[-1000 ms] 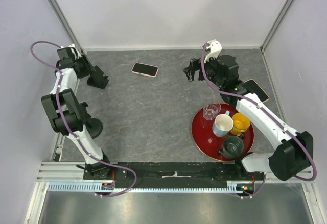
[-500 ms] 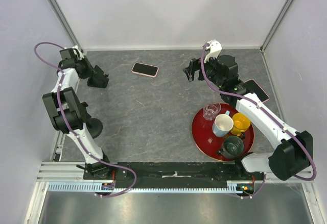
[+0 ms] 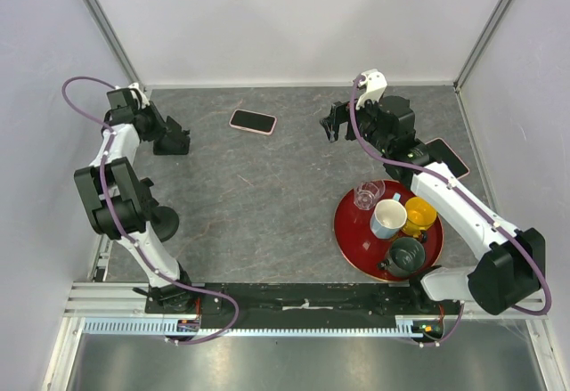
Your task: Place the phone on the phone stand
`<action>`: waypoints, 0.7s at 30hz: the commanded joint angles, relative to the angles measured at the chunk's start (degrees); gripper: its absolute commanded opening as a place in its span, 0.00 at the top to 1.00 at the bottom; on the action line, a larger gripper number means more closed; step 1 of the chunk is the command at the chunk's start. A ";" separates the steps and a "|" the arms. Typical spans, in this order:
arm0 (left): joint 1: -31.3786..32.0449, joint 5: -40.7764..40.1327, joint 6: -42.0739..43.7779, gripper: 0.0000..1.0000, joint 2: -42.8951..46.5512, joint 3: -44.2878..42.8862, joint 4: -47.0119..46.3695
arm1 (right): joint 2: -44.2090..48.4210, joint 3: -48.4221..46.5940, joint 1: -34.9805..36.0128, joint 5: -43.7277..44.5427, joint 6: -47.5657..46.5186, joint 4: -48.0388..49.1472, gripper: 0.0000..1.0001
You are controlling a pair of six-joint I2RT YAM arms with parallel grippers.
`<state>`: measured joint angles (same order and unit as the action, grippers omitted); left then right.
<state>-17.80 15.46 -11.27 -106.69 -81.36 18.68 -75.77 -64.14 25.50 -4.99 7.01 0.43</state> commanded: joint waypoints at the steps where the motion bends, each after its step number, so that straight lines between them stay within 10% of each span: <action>1: 1.28 1.23 0.19 0.98 4.83 1.38 -3.12 | -0.26 -0.20 -0.01 1.30 -0.94 1.60 0.02; 15: 2.69 3.00 0.02 0.97 7.99 6.12 -5.93 | -2.37 -1.25 0.08 1.30 -1.03 0.81 0.02; 21: 2.69 0.36 -0.86 0.50 10.19 8.06 -5.93 | -2.45 -1.25 0.08 1.74 -1.38 0.54 0.02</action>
<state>-15.29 16.88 -11.42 -100.92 -74.02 15.66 -78.28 -64.14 25.50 -4.01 6.55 0.16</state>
